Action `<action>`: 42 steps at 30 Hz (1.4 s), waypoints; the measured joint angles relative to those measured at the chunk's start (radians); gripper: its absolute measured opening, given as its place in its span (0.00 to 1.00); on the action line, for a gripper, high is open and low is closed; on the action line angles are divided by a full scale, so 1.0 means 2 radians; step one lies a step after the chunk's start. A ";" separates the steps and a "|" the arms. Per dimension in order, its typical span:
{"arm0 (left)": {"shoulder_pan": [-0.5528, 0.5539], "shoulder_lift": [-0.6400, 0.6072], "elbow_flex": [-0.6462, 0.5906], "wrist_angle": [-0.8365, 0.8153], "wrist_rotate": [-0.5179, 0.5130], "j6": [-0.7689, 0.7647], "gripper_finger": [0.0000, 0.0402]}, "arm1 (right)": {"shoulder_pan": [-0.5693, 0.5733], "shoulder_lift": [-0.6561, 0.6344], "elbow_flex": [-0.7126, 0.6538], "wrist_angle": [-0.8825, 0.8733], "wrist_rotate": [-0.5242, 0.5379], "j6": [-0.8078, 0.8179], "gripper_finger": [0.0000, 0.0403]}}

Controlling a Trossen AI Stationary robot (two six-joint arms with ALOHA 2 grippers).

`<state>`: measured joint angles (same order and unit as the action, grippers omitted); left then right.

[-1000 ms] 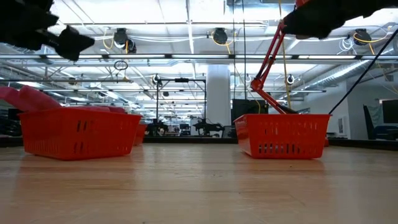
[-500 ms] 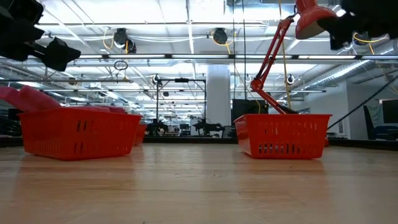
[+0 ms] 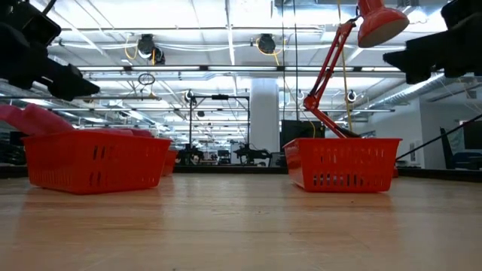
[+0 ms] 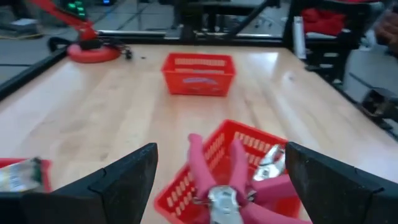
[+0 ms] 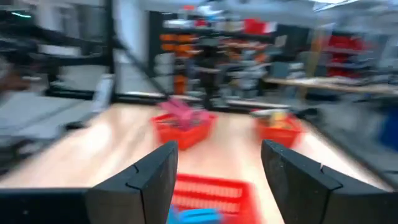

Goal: Pick & Place School Supplies
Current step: Return to Home Position

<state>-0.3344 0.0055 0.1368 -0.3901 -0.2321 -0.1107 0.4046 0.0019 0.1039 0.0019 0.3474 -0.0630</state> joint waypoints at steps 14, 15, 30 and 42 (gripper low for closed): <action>0.057 0.000 0.001 -0.006 -0.046 0.001 0.88 | -0.150 0.003 -0.043 0.038 -0.058 -0.026 0.55; 0.065 0.000 0.001 -0.006 -0.040 0.004 0.88 | -0.168 0.003 -0.043 0.037 -0.079 -0.025 0.55; 0.114 0.000 0.001 -0.001 -0.002 0.025 0.87 | -0.271 0.003 -0.044 0.026 -0.174 -0.019 0.55; 0.114 0.000 0.001 0.013 -0.002 0.040 0.88 | -0.271 0.010 -0.044 0.015 -0.175 -0.015 0.55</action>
<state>-0.1059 0.0059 0.1379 -0.3641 -0.2363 -0.0307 -0.1379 0.0219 0.0151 0.0326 -0.0017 -0.0926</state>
